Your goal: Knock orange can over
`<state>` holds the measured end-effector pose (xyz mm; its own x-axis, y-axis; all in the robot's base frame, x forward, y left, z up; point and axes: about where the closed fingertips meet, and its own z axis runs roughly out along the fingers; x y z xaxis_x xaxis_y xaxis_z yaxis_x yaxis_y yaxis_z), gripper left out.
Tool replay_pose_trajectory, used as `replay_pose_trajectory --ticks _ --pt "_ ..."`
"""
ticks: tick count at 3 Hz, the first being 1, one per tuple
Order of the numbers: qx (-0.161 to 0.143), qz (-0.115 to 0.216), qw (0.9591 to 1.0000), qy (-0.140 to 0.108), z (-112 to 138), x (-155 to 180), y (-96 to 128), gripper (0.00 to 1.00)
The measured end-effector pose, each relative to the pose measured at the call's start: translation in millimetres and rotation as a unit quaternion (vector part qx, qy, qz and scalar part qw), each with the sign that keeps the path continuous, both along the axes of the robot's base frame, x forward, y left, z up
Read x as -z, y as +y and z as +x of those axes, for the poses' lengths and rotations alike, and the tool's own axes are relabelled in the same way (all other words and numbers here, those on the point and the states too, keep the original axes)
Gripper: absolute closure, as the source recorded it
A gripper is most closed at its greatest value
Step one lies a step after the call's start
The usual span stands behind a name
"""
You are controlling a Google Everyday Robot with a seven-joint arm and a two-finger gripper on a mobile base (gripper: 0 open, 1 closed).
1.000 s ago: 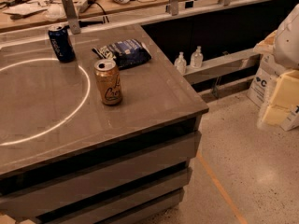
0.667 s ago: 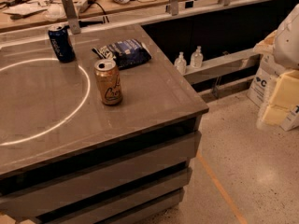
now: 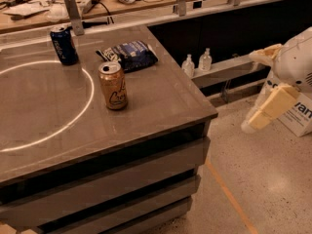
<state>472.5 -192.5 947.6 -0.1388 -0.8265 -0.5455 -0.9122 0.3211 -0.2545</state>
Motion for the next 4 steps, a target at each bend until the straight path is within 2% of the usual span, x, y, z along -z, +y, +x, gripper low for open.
replay_pose_trajectory --ticks 1,2,4 --pt "-0.028 0.155 0.9861 -0.053 34.1 -2.3 51.6 0.00" --pt "-0.056 0.257 0.9619 -0.076 47.7 -24.8 90.5 0.00" --pt "-0.083 0.287 0.9529 -0.052 42.6 -16.4 121.7 0.00"
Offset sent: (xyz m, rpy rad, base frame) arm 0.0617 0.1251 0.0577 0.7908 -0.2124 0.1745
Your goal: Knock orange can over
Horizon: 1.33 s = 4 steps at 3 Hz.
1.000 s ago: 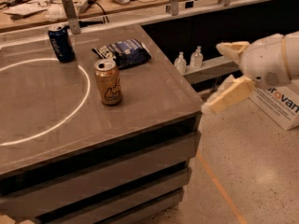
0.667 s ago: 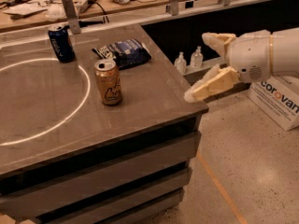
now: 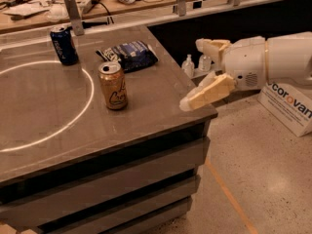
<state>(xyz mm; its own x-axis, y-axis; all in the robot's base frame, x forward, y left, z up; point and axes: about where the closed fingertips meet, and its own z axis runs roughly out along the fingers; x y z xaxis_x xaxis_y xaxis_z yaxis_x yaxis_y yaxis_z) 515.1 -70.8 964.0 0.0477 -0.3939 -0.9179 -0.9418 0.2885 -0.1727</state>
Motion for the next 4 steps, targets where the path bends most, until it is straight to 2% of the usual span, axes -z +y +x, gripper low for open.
replay_pose_trajectory --ticks 1,2,3,4 --pt "-0.026 0.032 0.9991 0.007 6.5 21.8 45.7 0.00" --pt "-0.044 0.042 0.9982 0.000 18.6 34.7 88.3 0.00" --pt "-0.049 0.042 0.9978 -0.013 33.0 43.4 117.0 0.00" --pt "-0.056 0.057 0.9968 -0.002 45.8 56.1 153.5 0.00"
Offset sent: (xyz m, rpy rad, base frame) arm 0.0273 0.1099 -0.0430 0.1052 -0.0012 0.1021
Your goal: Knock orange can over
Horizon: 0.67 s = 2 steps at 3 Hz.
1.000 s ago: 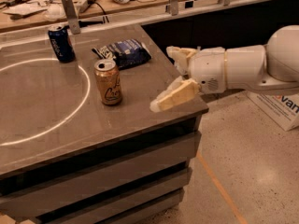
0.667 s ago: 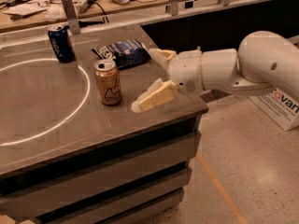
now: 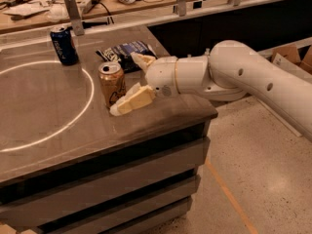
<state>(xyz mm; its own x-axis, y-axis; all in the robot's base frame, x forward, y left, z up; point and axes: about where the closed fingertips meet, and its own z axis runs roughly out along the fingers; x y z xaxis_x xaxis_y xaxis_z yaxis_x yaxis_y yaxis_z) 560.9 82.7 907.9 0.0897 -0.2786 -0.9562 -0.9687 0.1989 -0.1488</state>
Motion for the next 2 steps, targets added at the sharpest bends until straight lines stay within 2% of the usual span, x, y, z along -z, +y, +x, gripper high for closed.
replay_pose_trajectory --ticks 1,2 --pt "-0.010 0.007 0.9998 0.013 2.7 5.5 19.6 0.00" --pt "-0.023 0.030 0.9990 0.022 3.8 6.9 32.3 0.19"
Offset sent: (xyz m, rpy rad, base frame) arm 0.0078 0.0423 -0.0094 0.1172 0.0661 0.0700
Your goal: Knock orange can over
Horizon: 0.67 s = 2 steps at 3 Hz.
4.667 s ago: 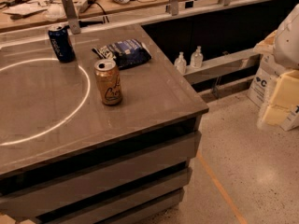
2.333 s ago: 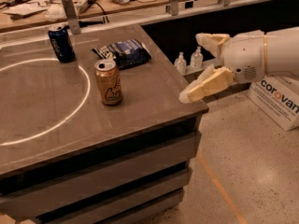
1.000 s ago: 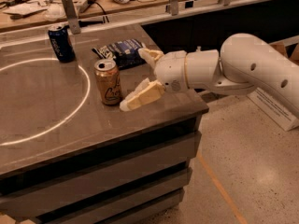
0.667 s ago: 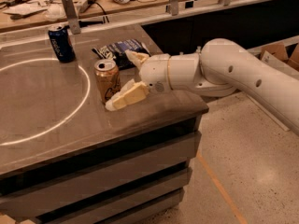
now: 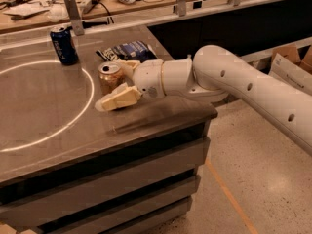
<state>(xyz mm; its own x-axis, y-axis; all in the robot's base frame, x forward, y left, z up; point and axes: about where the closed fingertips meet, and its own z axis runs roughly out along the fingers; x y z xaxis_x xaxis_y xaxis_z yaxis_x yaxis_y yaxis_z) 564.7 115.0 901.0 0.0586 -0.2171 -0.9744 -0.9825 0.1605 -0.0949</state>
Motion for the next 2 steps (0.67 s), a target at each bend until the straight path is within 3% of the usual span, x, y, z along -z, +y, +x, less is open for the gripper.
replay_pose_trajectory --ticks 1,2 --pt "-0.007 0.014 0.9999 0.002 -8.4 -2.2 1.9 0.42" --pt "-0.008 0.012 0.9993 -0.033 -10.5 -18.0 -6.0 0.65"
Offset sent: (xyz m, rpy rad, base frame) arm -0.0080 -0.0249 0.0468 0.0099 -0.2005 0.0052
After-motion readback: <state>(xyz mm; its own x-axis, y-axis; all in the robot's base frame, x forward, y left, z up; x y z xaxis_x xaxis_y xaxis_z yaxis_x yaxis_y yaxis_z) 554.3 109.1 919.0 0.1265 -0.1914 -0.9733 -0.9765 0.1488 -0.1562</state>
